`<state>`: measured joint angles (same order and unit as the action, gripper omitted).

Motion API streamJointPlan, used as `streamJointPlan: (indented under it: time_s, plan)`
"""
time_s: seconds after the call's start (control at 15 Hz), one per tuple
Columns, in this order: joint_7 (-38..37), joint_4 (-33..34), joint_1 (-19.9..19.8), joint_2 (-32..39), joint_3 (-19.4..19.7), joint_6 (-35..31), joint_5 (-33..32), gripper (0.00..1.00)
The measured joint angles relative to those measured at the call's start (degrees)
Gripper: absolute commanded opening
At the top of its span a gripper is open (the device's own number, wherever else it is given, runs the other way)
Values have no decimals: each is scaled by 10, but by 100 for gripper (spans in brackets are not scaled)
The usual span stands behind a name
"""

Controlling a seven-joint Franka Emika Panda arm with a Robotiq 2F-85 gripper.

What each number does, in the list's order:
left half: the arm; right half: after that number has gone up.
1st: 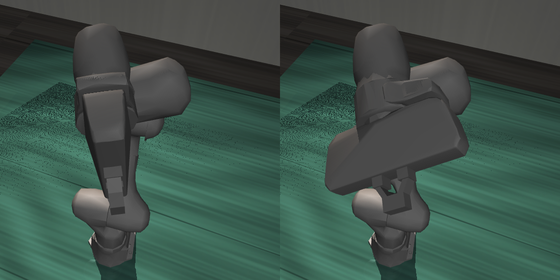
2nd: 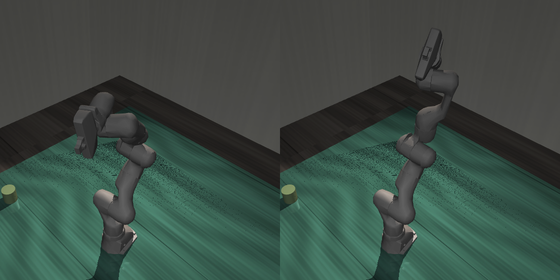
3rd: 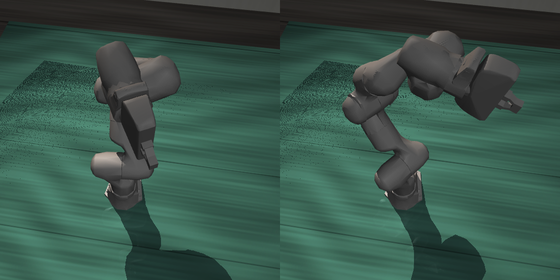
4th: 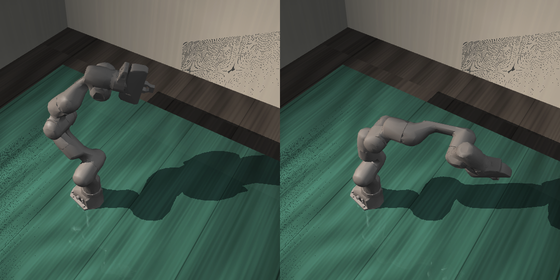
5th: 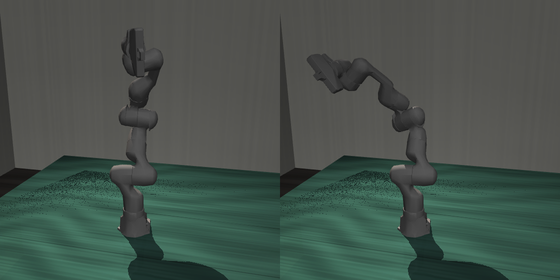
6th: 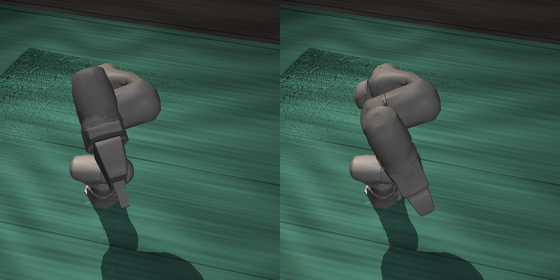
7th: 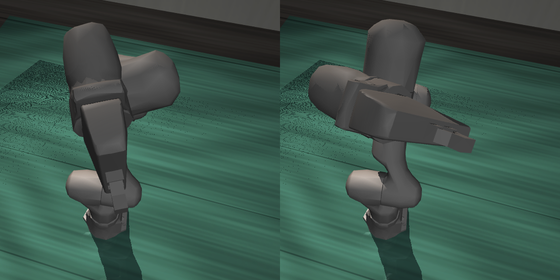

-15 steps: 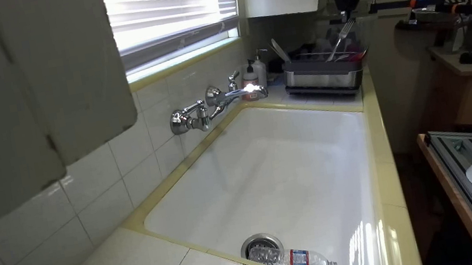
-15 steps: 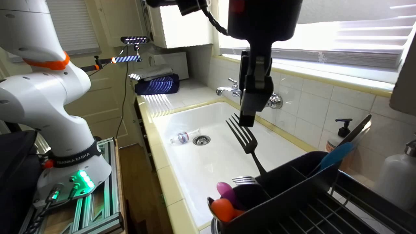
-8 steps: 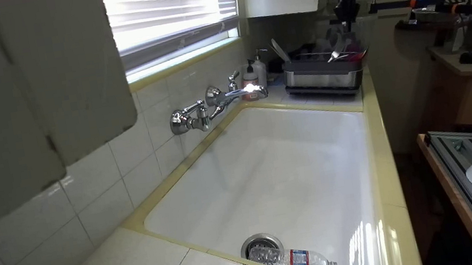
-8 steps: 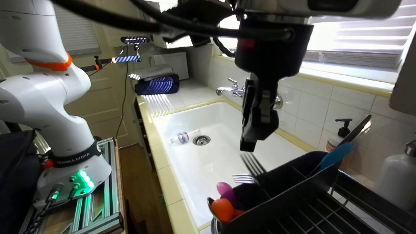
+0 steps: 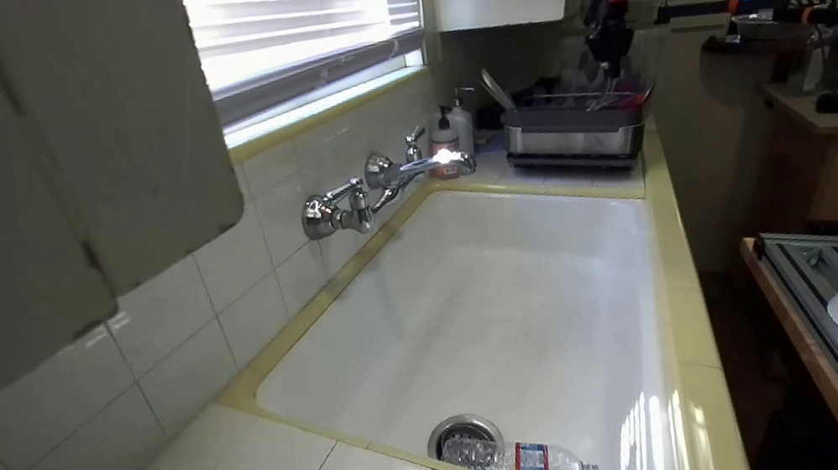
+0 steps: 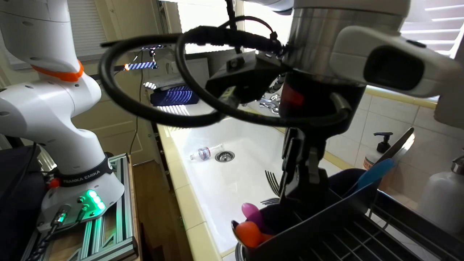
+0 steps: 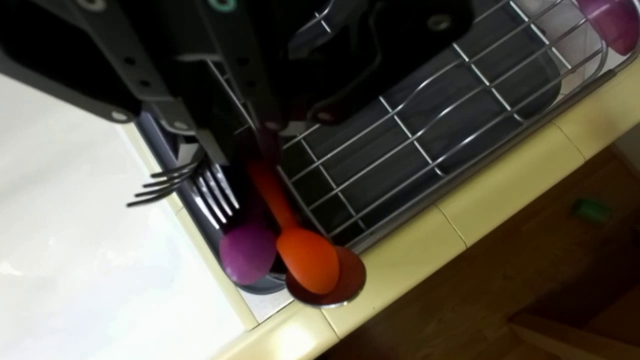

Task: Put one fork in the sink

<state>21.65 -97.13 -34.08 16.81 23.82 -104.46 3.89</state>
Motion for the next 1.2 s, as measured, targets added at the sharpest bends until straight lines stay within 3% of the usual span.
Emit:
streamJointPlan:
  time_s: [0.4, 0.47, 1.07, 1.13, 1.2]
  plan:
    - [-12, 14, -6, -8, -1, -11, 16, 99]
    - [-20, 14, -6, -6, -2, -10, 20, 100]
    - [-102, 9, -6, 19, -26, 32, 73, 100]
    - [-106, 9, -6, 21, -26, 40, 75, 95]
    - [-109, 9, -6, 22, -27, 46, 77, 75]
